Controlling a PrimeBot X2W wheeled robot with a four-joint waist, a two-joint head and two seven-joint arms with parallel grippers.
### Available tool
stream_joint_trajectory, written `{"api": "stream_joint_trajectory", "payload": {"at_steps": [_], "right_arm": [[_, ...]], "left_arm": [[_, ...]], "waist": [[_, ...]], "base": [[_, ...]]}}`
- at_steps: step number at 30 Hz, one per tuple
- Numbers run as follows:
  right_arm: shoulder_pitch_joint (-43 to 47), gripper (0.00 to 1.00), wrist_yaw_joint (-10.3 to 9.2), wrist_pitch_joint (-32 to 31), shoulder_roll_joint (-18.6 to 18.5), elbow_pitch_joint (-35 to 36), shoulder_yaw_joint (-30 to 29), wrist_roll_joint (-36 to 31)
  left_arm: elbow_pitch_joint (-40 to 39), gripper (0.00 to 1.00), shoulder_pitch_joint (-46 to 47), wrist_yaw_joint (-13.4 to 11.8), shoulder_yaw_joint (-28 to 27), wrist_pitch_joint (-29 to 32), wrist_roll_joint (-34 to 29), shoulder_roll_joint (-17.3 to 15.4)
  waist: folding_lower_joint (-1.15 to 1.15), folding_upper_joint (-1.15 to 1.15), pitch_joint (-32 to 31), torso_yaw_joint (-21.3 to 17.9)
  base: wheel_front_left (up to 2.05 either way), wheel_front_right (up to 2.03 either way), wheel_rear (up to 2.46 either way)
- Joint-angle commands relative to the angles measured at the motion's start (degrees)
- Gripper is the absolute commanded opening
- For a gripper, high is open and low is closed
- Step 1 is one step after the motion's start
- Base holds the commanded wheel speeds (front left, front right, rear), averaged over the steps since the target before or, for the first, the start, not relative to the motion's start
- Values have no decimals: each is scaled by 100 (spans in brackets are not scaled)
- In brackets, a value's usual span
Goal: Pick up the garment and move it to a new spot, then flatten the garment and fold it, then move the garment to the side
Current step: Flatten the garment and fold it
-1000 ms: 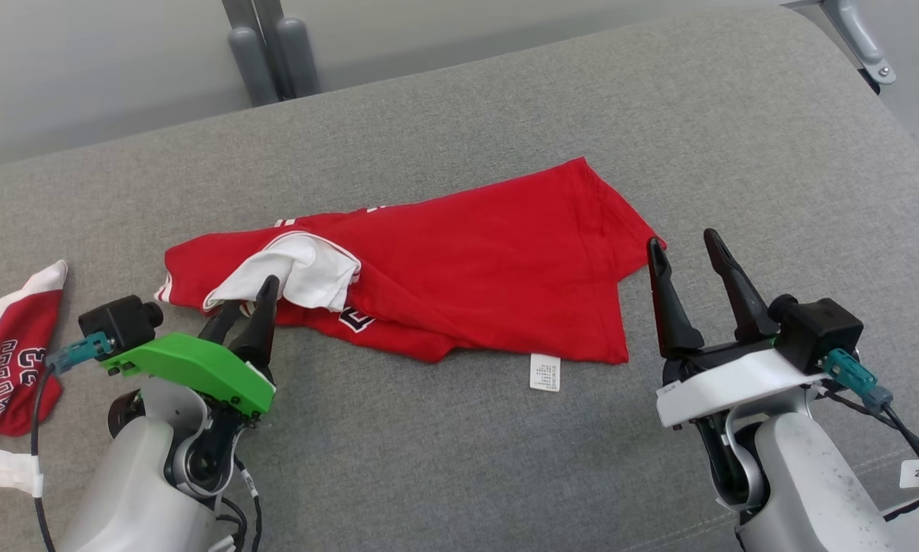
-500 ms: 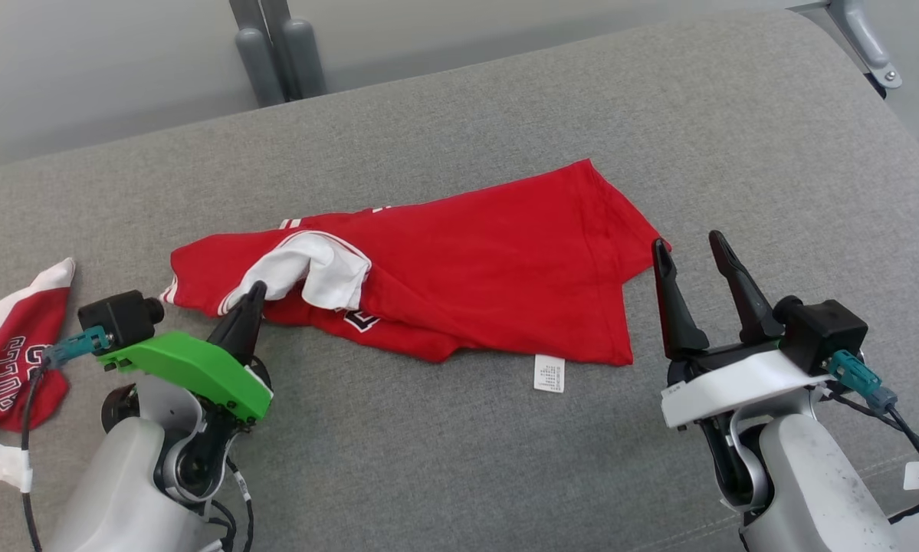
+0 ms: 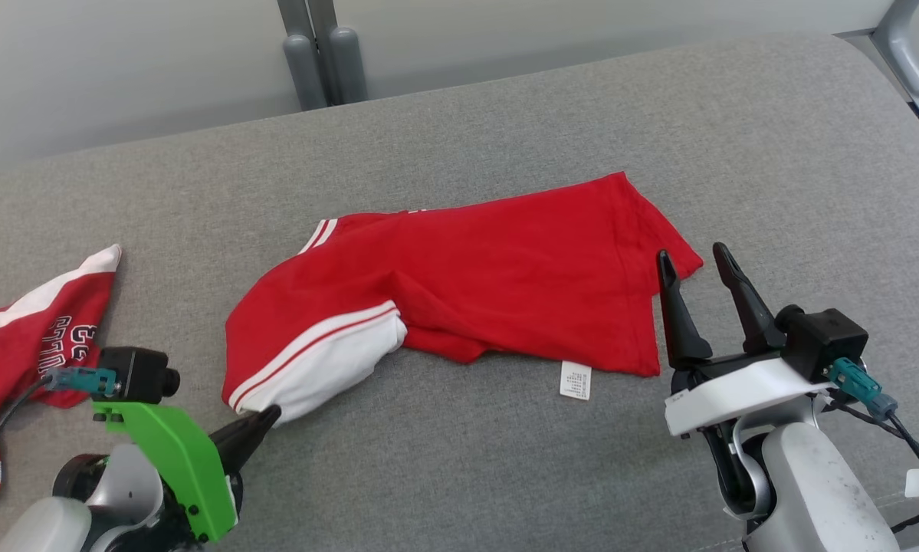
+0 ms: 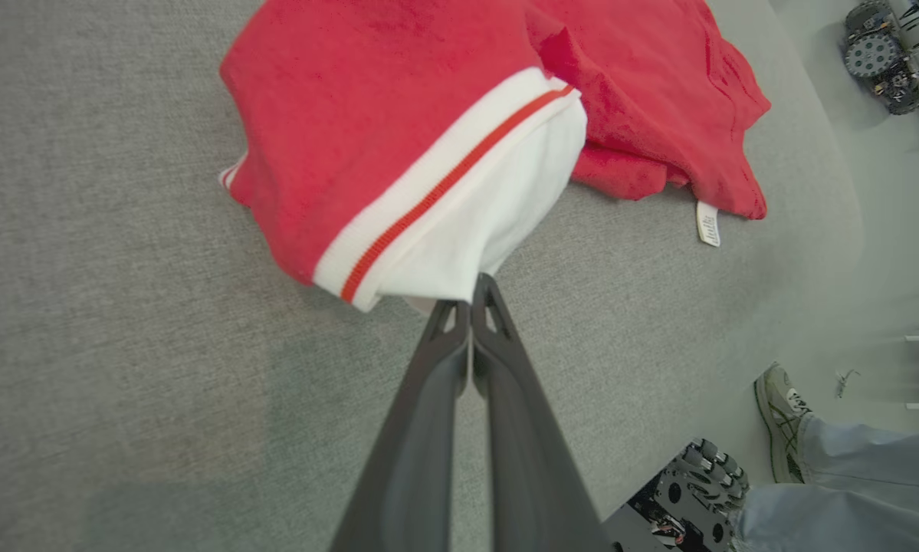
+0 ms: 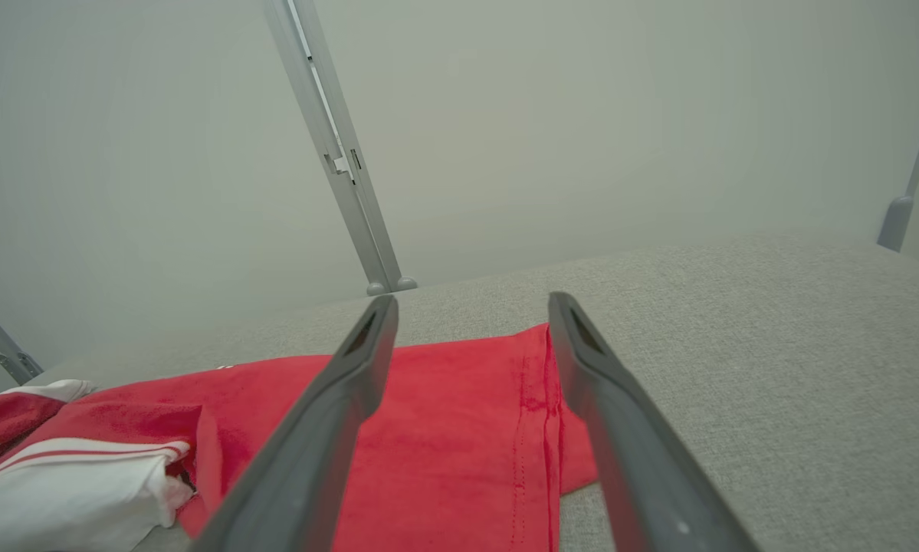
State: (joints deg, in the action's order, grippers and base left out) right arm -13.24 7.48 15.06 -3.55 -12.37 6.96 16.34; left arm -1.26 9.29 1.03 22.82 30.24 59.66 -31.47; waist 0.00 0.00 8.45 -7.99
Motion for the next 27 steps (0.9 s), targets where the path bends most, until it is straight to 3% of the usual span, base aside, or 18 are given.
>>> {"api": "stream_joint_trajectory", "payload": {"at_steps": [1,7,11,12,13,14,18,22,27], "right_arm": [[33,100,3,17,-7,-12,2,-4],[8,100,3,17,-4,-32,19,8],[-27,100,3,17,-20,-66,42,30],[-44,100,3,17,-26,-75,51,39],[-58,100,3,17,-30,-84,59,41],[-69,100,3,17,-39,-94,71,47],[-78,100,3,17,-79,-114,100,59],[-26,100,3,17,-107,-110,109,49],[10,100,3,17,-103,-56,85,33]], "left_arm": [[-183,0,-168,-97,-53,138,88,-171],[-588,0,-756,-493,-148,597,310,-614],[-244,0,-829,-521,-187,520,443,-442],[-98,11,-765,-516,-229,403,406,-389],[30,67,-704,-513,-249,313,372,-341],[177,100,-650,-485,-234,238,329,-290],[385,100,-523,-366,-309,-63,228,-234],[104,100,-623,-334,-597,-492,119,-388],[-262,100,-748,-609,-1041,-1582,-599,-532]], "waist": [[0,0,-15,35],[0,0,-5,55],[0,0,7,64],[0,0,9,63],[0,0,9,61],[0,0,3,57],[0,0,-28,39],[0,0,-47,9],[0,0,-5,-5]], "base": [[0,0,0],[0,0,0],[0,0,0],[0,0,0],[0,0,0],[0,0,0],[0,0,0],[0,0,0],[0,0,0]]}}
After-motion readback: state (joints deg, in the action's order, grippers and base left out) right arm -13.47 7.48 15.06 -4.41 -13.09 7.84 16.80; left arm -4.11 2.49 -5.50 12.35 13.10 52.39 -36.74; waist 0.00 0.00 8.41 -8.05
